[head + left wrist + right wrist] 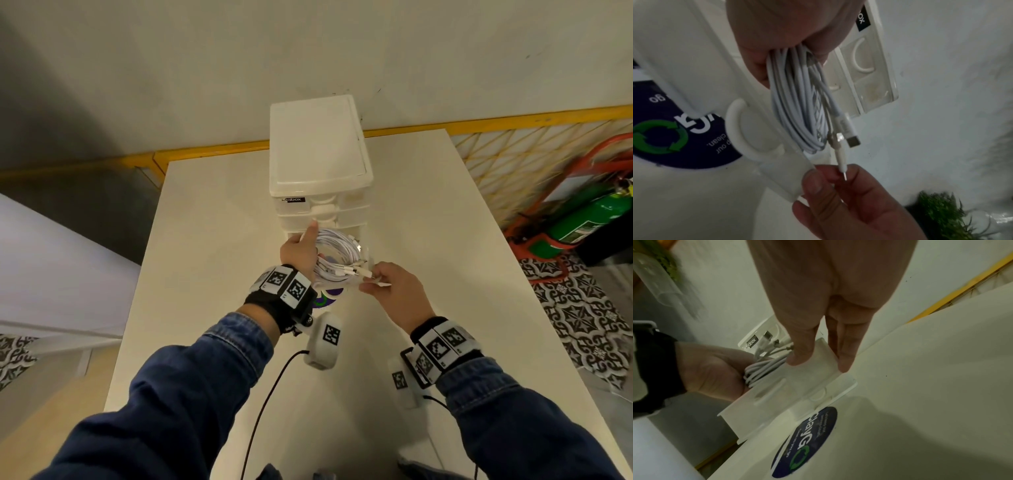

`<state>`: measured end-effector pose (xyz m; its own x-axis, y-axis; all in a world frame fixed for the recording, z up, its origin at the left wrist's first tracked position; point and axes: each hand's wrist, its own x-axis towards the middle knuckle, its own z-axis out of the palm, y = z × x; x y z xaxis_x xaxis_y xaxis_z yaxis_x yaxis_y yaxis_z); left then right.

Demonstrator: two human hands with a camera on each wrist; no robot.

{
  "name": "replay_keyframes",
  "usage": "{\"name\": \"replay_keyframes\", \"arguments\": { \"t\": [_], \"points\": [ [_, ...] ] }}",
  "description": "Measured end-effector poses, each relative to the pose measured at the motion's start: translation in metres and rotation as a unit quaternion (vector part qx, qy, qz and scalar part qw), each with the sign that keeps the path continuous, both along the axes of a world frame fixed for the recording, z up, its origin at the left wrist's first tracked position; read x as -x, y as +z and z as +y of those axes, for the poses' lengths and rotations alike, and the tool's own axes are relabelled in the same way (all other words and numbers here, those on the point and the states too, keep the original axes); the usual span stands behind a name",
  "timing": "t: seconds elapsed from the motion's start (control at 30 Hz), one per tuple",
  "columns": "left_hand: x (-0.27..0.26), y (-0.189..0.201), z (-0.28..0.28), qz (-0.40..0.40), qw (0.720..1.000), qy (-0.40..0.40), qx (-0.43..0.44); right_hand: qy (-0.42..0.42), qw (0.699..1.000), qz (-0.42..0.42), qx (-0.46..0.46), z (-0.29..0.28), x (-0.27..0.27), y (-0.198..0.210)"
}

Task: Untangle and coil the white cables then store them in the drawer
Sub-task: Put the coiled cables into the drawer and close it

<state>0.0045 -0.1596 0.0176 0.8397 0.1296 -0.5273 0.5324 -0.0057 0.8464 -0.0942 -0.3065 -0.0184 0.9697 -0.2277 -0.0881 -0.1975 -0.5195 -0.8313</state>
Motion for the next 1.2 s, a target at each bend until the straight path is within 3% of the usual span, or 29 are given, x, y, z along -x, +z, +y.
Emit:
{"name": "replay_keyframes", "arguments": {
  "t": [0.2, 0.4, 0.47, 0.6, 0.67, 0.77, 1.0, 1.1, 1.2],
  "points": [
    [0.002, -0.001, -0.003, -0.055, 0.994, -0.046, -0.079, 0.013, 0.997, 0.032, -0.062, -0.004, 0.003, 0.005],
    [-0.005, 0.019, 0.005, 0.015, 0.968, -0.21, -0.134, 0.01, 0.999, -0.009, 0.048, -0.001, -0.005, 0.009],
    [-0.009, 0.026, 0.01, -0.006, 0.94, -0.262, -0.22, 0.004, 0.998, -0.009, 0.064, -0.001, -0.008, 0.007],
    [-0.007, 0.033, 0.017, -0.109, 0.821, -0.322, -0.459, -0.001, 0.997, -0.008, 0.079, 0.001, -0.013, 0.007],
    [-0.005, 0.03, 0.017, -0.118, 0.783, -0.337, -0.509, -0.005, 0.995, -0.007, 0.096, 0.003, -0.016, 0.009],
    [-0.003, 0.026, 0.017, -0.143, 0.757, -0.366, -0.521, -0.021, 0.991, -0.025, 0.129, 0.002, -0.02, 0.011],
    [-0.005, 0.014, 0.023, -0.122, 0.778, -0.435, -0.437, -0.013, 0.989, -0.079, 0.123, 0.002, -0.03, 0.008],
    [-0.005, 0.015, 0.036, -0.186, 0.749, -0.474, -0.425, 0.029, 0.984, -0.136, 0.111, 0.005, -0.029, 0.007],
    [-0.001, 0.019, 0.045, -0.207, 0.693, -0.518, -0.457, 0.069, 0.983, -0.123, 0.115, 0.009, -0.029, 0.003]
  ]
}}
